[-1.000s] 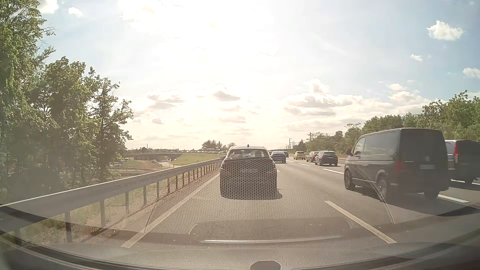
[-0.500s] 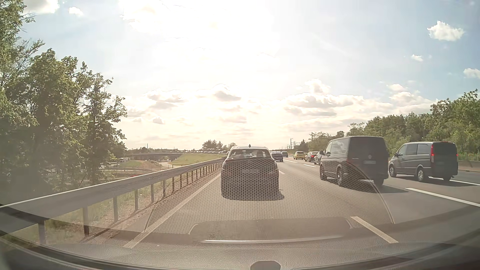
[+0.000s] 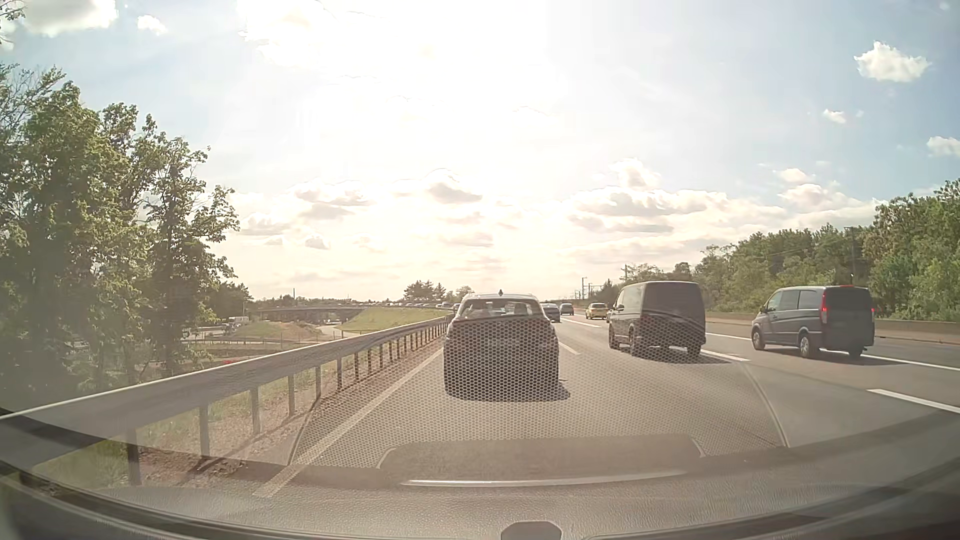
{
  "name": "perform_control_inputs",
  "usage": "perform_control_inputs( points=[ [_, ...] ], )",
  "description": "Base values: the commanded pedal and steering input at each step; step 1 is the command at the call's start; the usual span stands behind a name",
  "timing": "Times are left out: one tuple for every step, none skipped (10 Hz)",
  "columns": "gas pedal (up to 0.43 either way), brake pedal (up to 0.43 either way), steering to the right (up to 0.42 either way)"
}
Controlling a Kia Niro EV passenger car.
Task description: Follow the waypoints while adhering to traffic rules and regulations
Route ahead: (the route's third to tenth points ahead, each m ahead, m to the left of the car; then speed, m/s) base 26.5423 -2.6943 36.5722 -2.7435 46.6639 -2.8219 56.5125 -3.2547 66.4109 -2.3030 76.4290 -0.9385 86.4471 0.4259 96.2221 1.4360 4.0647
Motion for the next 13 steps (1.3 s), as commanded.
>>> perform_control_inputs(
  points=[
    [0.059,0.000,0.003],
    [0.059,0.000,0.003],
    [0.059,0.000,0.004],
    [0.059,0.000,0.006],
    [0.059,0.000,0.008],
    [0.059,0.000,0.008],
    [0.059,0.000,0.008],
    [0.059,0.000,0.008],
    [0.059,0.000,0.010],
    [0.059,0.000,0.010],
    [0.059,0.000,0.010],
    [0.059,0.000,0.010],
    [0.067,0.000,0.010]
  ],
)
